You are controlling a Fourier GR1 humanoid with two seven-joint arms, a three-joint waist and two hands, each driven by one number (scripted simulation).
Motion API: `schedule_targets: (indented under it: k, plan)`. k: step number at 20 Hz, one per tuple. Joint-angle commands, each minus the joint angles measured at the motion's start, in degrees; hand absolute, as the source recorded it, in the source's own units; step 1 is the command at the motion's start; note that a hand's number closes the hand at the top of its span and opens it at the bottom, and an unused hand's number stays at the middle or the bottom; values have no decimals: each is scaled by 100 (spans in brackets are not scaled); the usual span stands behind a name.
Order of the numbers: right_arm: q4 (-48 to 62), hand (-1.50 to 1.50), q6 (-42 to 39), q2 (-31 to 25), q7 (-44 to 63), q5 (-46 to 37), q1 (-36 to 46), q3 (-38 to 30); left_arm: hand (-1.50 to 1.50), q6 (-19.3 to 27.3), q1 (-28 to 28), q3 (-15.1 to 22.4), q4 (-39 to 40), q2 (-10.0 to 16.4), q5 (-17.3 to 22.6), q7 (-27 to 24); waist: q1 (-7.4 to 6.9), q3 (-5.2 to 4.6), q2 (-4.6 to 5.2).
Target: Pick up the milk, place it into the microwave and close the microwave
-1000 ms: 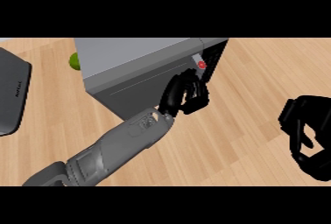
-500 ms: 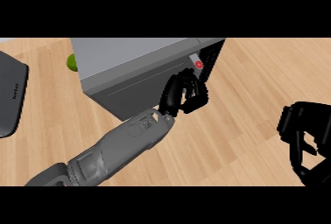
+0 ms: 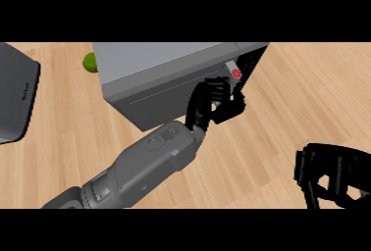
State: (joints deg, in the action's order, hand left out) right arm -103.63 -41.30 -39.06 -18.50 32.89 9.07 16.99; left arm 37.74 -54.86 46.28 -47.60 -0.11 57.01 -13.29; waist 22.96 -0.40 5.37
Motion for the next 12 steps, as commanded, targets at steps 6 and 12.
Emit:
schedule_targets:
  k: [6,12]
  plan:
    - [-557,150,261,216,7,-23,-607,276,150,-856,195,-763,510,11,934,-196,-352,-17,-65]
    - [-964,150,573,404,106,-196,-923,518,150,-1561,333,-544,744,165,1186,-358,-578,-26,-54]
